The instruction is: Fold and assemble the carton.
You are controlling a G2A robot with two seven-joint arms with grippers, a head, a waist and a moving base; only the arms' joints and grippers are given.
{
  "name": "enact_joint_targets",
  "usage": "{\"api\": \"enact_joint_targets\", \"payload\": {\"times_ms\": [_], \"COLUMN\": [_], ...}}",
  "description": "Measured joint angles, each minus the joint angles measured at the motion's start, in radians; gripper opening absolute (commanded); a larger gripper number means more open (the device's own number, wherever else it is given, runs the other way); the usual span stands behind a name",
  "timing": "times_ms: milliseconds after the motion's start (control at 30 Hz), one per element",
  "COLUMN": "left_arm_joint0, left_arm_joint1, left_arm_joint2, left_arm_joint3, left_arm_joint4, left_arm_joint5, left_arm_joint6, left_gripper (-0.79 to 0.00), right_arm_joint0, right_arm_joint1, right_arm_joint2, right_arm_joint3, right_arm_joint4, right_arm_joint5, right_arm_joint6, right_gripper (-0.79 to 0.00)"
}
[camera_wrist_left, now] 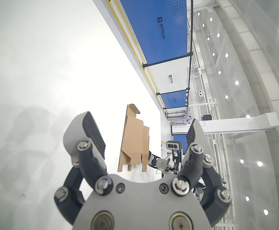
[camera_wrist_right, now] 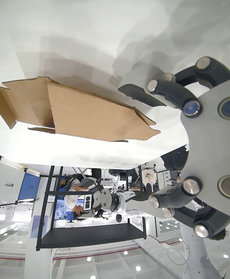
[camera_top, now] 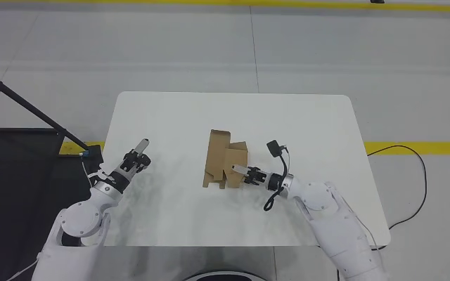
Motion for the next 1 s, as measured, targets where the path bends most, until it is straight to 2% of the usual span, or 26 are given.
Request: {"api": "enact_joint_targets", "payload": {"times_ms": [100,267,433,533,867,933,967,1000], "left_arm_joint0": [0.000,0.000,0.000,0.000,0.000,0.000,0.000,0.000], "left_arm_joint1": [0.000,0.000,0.000,0.000,0.000,0.000,0.000,0.000], "left_arm_joint2": [0.000,0.000,0.000,0.000,0.000,0.000,0.000,0.000], "left_arm_joint3": [0.000,0.000,0.000,0.000,0.000,0.000,0.000,0.000], "left_arm_joint4": [0.000,0.000,0.000,0.000,0.000,0.000,0.000,0.000], "left_arm_joint5": [0.000,0.000,0.000,0.000,0.000,0.000,0.000,0.000], "left_arm_joint6": [0.000,0.000,0.000,0.000,0.000,0.000,0.000,0.000], "left_gripper": [0.000,0.000,0.000,0.000,0.000,0.000,0.000,0.000], "right_arm_joint0": [0.003,0.018,0.035,0.041,0.053,0.055,0.056,0.057], "right_arm_joint1": [0.000,-0.004,-0.008,-0.010,-0.013,-0.014,-0.014,-0.014], "right_arm_joint2": [-0.002,-0.017,-0.030,-0.034,-0.043,-0.044,-0.045,-0.045], "right_arm_joint3": [0.008,0.033,0.063,0.074,0.104,0.106,0.106,0.106], "right_arm_joint4": [0.015,0.021,0.031,0.035,0.052,0.054,0.054,0.055], "right_arm_joint5": [-0.006,-0.003,-0.001,-0.004,-0.011,-0.012,-0.013,-0.016], "right_arm_joint6": [0.009,0.011,0.010,0.009,0.008,0.009,0.009,0.011], "right_gripper": [0.000,-0.200,-0.289,-0.394,-0.523,-0.600,-0.733,-0.785]}}
